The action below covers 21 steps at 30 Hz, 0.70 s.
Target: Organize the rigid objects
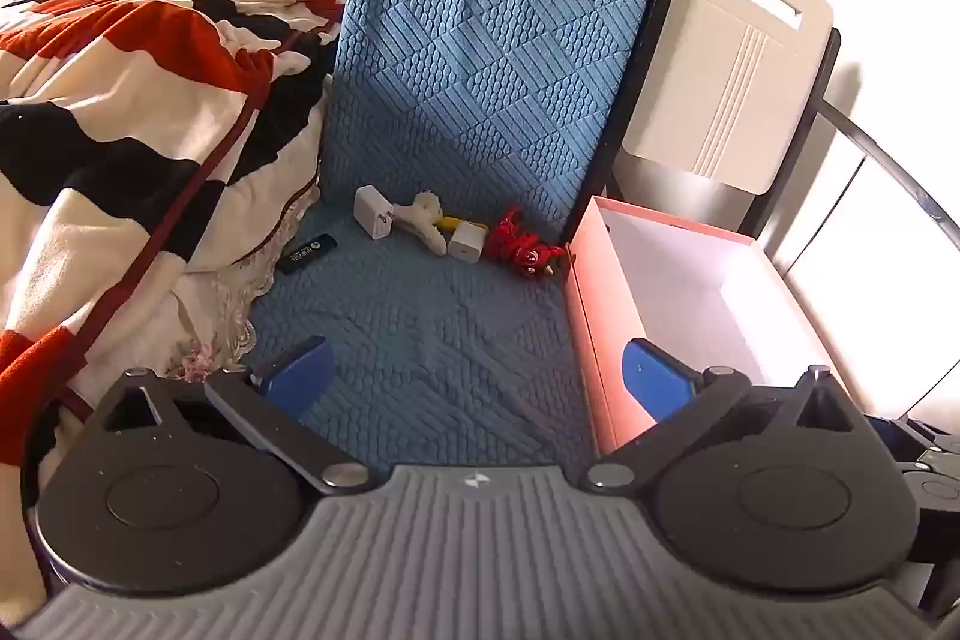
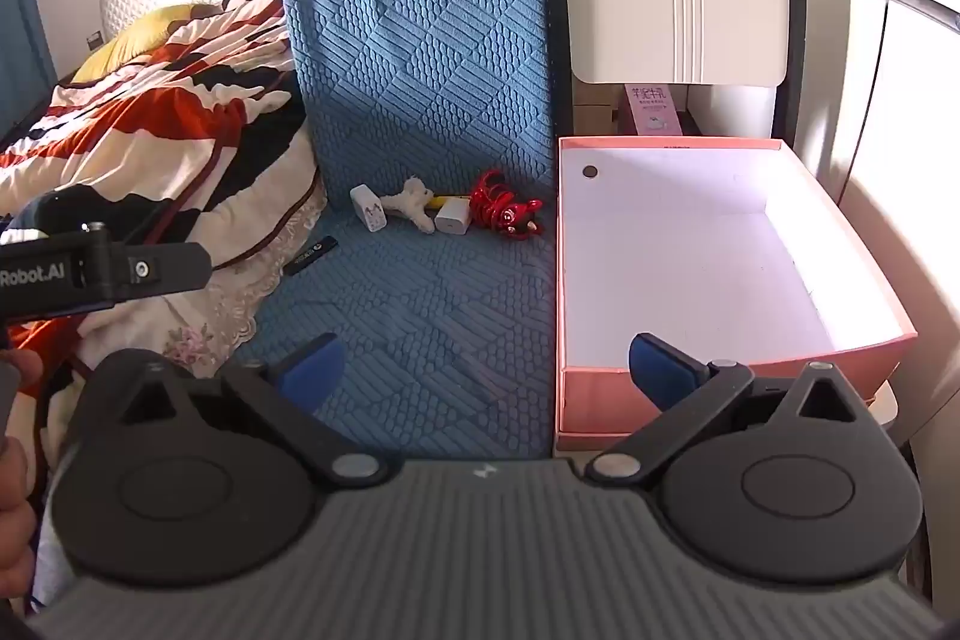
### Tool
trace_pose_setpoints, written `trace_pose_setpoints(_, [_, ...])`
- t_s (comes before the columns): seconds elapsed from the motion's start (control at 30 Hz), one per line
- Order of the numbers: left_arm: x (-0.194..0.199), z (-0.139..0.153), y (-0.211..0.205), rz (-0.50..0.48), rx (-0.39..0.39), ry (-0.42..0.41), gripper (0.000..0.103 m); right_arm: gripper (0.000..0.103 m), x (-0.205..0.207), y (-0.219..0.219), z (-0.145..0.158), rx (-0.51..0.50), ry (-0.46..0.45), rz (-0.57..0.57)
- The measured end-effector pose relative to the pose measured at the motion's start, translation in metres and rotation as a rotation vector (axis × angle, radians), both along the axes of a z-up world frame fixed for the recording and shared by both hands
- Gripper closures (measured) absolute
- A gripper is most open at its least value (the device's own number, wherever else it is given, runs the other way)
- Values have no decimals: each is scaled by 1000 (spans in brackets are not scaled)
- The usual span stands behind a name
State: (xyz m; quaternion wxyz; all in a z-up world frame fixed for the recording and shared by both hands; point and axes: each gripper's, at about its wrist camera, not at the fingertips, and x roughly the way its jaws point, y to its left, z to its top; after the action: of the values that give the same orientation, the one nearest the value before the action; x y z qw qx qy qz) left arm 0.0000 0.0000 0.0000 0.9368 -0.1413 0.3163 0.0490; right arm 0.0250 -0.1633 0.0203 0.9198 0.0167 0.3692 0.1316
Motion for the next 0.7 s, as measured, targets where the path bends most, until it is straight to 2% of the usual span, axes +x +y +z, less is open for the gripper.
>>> trace_pose_setpoints(0.7, [-2,0,-1,4,4,5,0,0,-2,2,-4,6,35,4])
